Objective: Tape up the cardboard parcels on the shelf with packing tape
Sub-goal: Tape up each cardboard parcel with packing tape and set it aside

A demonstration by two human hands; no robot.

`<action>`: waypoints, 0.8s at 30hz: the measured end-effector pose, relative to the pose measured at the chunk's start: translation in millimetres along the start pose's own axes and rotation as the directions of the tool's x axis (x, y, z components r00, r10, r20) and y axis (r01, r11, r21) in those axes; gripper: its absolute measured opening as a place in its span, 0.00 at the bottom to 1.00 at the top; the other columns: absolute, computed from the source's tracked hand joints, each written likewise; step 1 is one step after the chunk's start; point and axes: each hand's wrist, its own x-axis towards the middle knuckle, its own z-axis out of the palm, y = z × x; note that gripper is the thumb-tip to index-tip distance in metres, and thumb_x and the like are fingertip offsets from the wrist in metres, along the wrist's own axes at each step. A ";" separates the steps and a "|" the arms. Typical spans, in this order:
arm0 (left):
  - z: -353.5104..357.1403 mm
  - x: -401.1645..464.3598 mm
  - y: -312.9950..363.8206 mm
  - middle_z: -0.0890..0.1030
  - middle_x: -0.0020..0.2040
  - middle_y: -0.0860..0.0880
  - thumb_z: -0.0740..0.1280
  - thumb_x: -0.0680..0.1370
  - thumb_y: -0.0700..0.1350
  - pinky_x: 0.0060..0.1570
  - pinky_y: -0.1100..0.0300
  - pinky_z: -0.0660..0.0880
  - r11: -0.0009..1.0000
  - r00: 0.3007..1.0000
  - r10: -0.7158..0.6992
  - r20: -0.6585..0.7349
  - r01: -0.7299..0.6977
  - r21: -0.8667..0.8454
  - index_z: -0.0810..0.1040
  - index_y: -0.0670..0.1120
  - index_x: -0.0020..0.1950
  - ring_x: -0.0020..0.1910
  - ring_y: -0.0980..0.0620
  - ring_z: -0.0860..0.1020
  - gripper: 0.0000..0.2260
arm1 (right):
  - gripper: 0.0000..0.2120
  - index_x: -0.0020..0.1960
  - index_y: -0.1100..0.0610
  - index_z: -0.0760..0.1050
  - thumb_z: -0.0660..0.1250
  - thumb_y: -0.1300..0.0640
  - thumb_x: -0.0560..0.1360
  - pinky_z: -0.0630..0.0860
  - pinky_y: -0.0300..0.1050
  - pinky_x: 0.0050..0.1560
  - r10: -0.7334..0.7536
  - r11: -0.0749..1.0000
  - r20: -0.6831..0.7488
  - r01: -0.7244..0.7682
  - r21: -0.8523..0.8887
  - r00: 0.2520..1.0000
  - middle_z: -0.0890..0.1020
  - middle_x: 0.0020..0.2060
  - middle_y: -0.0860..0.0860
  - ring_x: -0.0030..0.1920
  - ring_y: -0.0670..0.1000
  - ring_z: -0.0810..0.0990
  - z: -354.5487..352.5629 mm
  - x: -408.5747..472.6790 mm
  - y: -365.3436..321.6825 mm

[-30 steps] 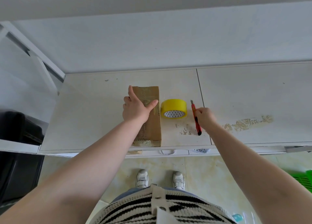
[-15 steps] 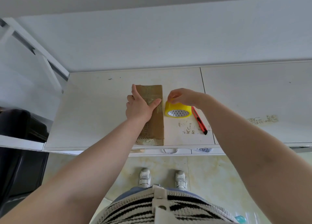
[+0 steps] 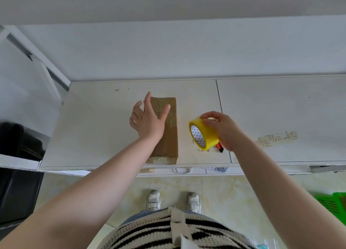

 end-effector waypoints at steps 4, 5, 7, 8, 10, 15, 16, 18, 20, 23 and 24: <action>-10.4 -13.5 8.9 0.71 0.64 0.50 0.70 0.74 0.60 0.67 0.48 0.62 0.915 0.920 0.391 -0.021 -0.390 -0.105 0.80 0.54 0.60 0.66 0.48 0.68 0.18 | 0.10 0.45 0.52 0.81 0.66 0.65 0.78 0.75 0.53 0.45 -0.031 0.992 -0.014 0.032 0.120 0.999 0.80 0.47 0.57 0.46 0.59 0.77 11.5 -18.6 -6.8; -11.3 -18.4 13.9 0.74 0.60 0.51 0.72 0.73 0.59 0.64 0.51 0.67 0.892 0.903 0.428 0.050 -0.413 -0.184 0.80 0.52 0.58 0.62 0.50 0.71 0.17 | 0.11 0.44 0.51 0.81 0.66 0.65 0.78 0.74 0.54 0.46 -0.046 0.990 -0.017 0.048 0.135 0.999 0.80 0.46 0.57 0.46 0.59 0.77 15.6 -22.6 -8.9; -11.6 -30.0 24.5 0.76 0.55 0.53 0.74 0.72 0.56 0.54 0.59 0.71 0.887 0.900 0.388 0.198 -0.307 -0.346 0.80 0.53 0.54 0.55 0.55 0.75 0.14 | 0.12 0.43 0.51 0.81 0.66 0.66 0.77 0.73 0.55 0.48 -0.076 0.985 -0.020 0.078 0.151 0.997 0.82 0.43 0.56 0.45 0.59 0.78 23.8 -29.5 -12.5; -10.2 -33.7 27.9 0.77 0.54 0.53 0.75 0.72 0.54 0.50 0.62 0.71 0.887 0.908 0.347 0.234 -0.236 -0.398 0.80 0.53 0.52 0.52 0.57 0.76 0.12 | 0.12 0.43 0.51 0.81 0.66 0.66 0.77 0.73 0.55 0.48 -0.092 0.984 -0.020 0.094 0.154 0.996 0.82 0.42 0.55 0.45 0.58 0.78 27.1 -31.9 -13.8; -8.8 -38.2 32.2 0.80 0.51 0.54 0.76 0.73 0.51 0.46 0.64 0.73 0.880 0.933 0.276 0.229 -0.150 -0.451 0.80 0.52 0.47 0.49 0.60 0.78 0.08 | 0.12 0.43 0.50 0.81 0.66 0.65 0.77 0.72 0.54 0.48 -0.114 0.982 -0.021 0.116 0.148 0.993 0.83 0.41 0.53 0.44 0.57 0.78 31.7 -35.9 -15.5; -15.4 -41.6 41.7 0.81 0.48 0.56 0.76 0.73 0.42 0.49 0.62 0.75 0.816 0.960 0.115 0.254 0.055 -0.576 0.81 0.45 0.42 0.48 0.56 0.80 0.04 | 0.14 0.44 0.43 0.82 0.67 0.63 0.77 0.75 0.56 0.48 -0.185 0.976 -0.053 0.189 0.107 0.981 0.81 0.48 0.55 0.45 0.58 0.79 36.0 -42.9 -14.2; -17.3 -43.6 44.4 0.81 0.49 0.55 0.75 0.73 0.41 0.51 0.61 0.76 0.784 0.954 0.098 0.285 0.102 -0.613 0.80 0.45 0.40 0.50 0.54 0.80 0.06 | 0.14 0.45 0.43 0.81 0.67 0.63 0.77 0.76 0.57 0.49 -0.196 0.974 -0.065 0.202 0.107 0.979 0.81 0.48 0.53 0.45 0.58 0.80 36.1 -43.3 -14.3; -19.7 -47.4 49.3 0.81 0.50 0.53 0.75 0.74 0.39 0.55 0.58 0.77 0.734 0.932 0.076 0.353 0.188 -0.653 0.78 0.45 0.38 0.52 0.51 0.80 0.08 | 0.14 0.51 0.42 0.80 0.69 0.62 0.77 0.78 0.61 0.50 -0.208 0.972 -0.085 0.216 0.093 0.974 0.81 0.49 0.50 0.47 0.60 0.81 35.9 -42.4 -15.1; -19.7 -48.6 50.2 0.81 0.50 0.52 0.74 0.74 0.38 0.60 0.53 0.77 0.712 0.920 0.058 0.387 0.234 -0.662 0.77 0.44 0.38 0.52 0.50 0.80 0.08 | 0.13 0.53 0.44 0.76 0.70 0.62 0.76 0.79 0.58 0.48 -0.227 0.971 -0.129 0.235 0.051 0.965 0.81 0.51 0.50 0.48 0.58 0.81 36.7 -43.0 -16.1; -23.9 -46.6 52.1 0.81 0.49 0.52 0.75 0.74 0.41 0.63 0.51 0.75 0.716 0.918 0.037 0.394 0.251 -0.652 0.79 0.43 0.40 0.51 0.51 0.80 0.06 | 0.20 0.52 0.40 0.69 0.73 0.61 0.74 0.76 0.40 0.44 -0.410 0.911 -0.261 0.380 -0.159 0.874 0.75 0.55 0.48 0.51 0.47 0.77 38.6 -50.2 -17.8; -25.8 -45.9 53.3 0.81 0.50 0.53 0.75 0.74 0.42 0.63 0.52 0.75 0.728 0.918 0.033 0.396 0.249 -0.639 0.79 0.43 0.41 0.52 0.51 0.80 0.06 | 0.21 0.52 0.39 0.67 0.73 0.61 0.74 0.74 0.36 0.43 -0.507 0.856 -0.256 0.447 -0.258 0.823 0.73 0.56 0.47 0.52 0.45 0.76 39.0 -52.4 -18.3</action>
